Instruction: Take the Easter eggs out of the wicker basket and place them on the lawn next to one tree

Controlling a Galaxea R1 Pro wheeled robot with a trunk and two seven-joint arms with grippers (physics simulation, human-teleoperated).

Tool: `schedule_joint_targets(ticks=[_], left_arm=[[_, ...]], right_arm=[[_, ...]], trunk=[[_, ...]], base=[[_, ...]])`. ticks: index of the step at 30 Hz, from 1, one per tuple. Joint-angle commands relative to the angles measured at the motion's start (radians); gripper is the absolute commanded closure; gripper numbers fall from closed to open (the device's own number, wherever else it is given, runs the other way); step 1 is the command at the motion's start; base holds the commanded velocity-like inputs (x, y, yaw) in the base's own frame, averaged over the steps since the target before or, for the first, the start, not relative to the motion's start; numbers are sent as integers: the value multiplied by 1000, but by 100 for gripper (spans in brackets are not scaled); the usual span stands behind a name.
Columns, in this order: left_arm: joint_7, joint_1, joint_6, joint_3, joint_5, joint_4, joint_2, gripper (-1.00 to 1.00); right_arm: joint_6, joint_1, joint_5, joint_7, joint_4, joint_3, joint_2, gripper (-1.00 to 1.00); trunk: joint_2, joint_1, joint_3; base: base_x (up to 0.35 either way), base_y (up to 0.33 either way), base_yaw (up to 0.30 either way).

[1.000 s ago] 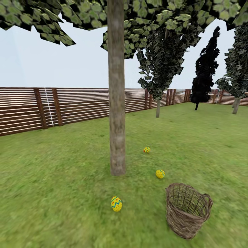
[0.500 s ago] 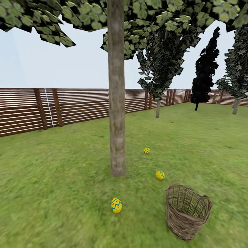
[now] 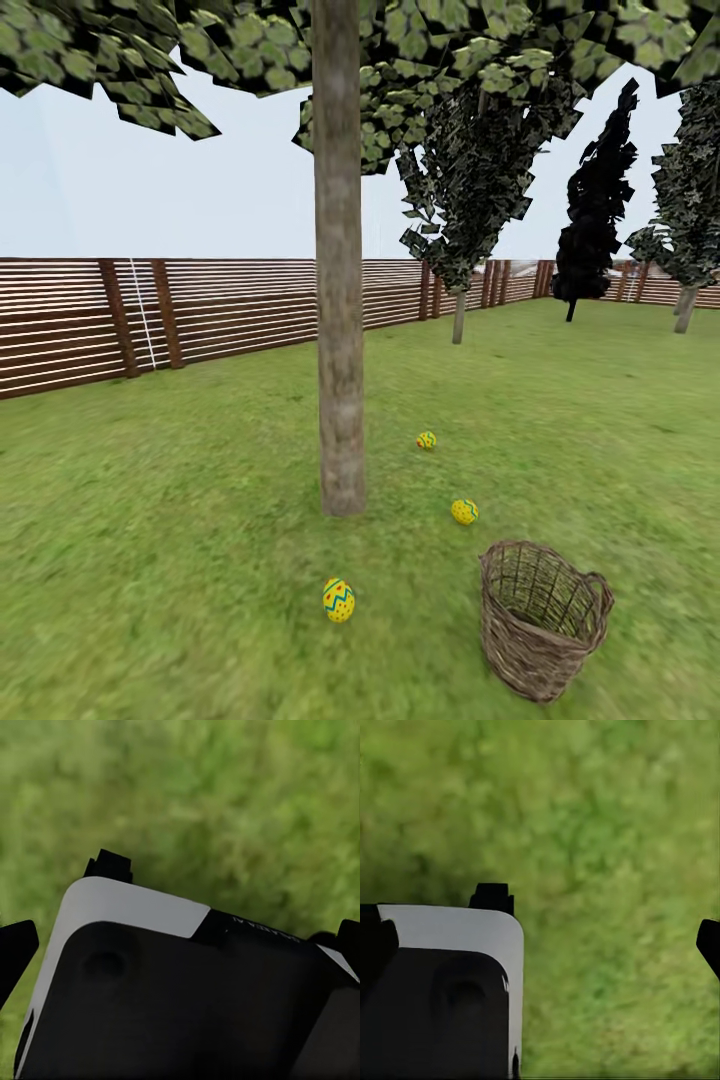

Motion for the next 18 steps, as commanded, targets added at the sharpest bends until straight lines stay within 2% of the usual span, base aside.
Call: schedule_joint_targets(ticks=[1,6,13,18], left_arm=[[-2,3,-1,8,3,2,1,-100],[-2,15,-41,8,2,3,0,-100],[-2,44,-60,8,2,3,1,-100],[-2,63,-75,8,1,2,-1,-100]], right_arm=[[-2,3,4,4,1,4,0,-100],[-34,25,4,5,1,4,1,-100],[-41,47,6,5,1,4,8,-100],[-80,70,6,5,1,4,16,-100]], trunk=[[6,-4,2],[41,-23,18],[90,-50,40],[125,-69,55]], base=[[0,0,0],[0,0,0],[0,0,0],[0,0,0]])
